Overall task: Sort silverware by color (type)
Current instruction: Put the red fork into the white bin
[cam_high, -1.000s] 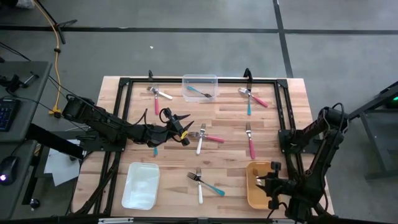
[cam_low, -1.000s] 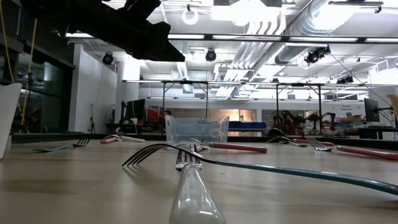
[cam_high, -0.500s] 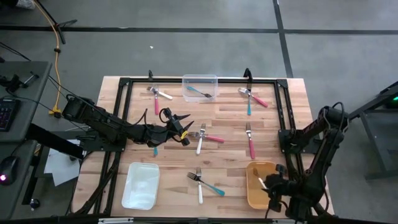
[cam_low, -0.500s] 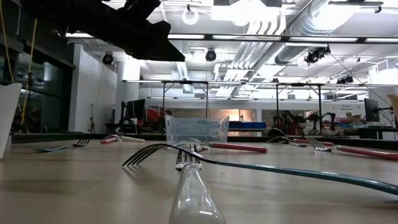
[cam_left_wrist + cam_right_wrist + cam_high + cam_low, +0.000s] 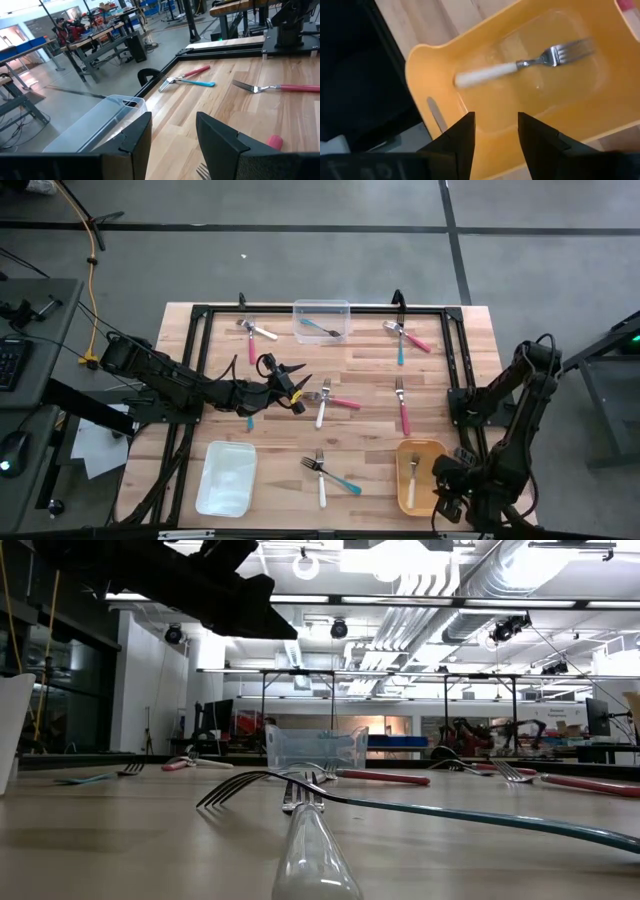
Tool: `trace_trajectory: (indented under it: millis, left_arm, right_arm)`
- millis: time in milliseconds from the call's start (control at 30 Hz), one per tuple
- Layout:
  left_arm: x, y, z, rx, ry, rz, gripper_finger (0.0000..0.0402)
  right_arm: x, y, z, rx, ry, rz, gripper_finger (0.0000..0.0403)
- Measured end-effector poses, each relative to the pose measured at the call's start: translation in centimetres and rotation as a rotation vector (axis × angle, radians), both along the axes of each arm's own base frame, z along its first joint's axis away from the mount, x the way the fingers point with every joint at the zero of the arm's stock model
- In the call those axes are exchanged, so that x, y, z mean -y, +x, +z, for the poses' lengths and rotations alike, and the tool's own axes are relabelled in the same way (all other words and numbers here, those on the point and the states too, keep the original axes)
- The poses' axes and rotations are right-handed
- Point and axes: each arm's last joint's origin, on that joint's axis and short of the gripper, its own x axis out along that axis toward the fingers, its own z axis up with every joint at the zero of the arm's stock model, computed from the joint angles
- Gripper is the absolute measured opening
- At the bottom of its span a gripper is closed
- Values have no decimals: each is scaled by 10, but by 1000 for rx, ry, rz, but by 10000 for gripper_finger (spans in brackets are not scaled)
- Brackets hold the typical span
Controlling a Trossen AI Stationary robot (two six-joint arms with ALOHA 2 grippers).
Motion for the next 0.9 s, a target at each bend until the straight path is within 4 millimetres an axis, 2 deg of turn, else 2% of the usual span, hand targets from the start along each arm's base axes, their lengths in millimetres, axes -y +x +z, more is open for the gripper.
trace_trajectory:
  millis: [133,367,500,600,767,900]
  left_arm:
    - [0,0,-1,-7,-4,1,147]
    - [1,1,-2,3,-38,-52,143]
    - [2,0,-5,-24,-51,-73,128]
    - [3,0,-6,-35,-66,-107,110]
    - [3,-2,-10,-18,-90,-190,58]
    - [-5,-10,-21,3,-107,-203,14]
  right_arm:
    - [10,6,2,21,-62,2,116]
    - [35,41,4,147,-349,178,9]
    - [52,67,9,213,-472,242,12]
    - [64,86,5,242,-518,294,2]
    - [86,116,-17,412,-431,401,1]
    - [111,131,-37,589,-366,457,1]
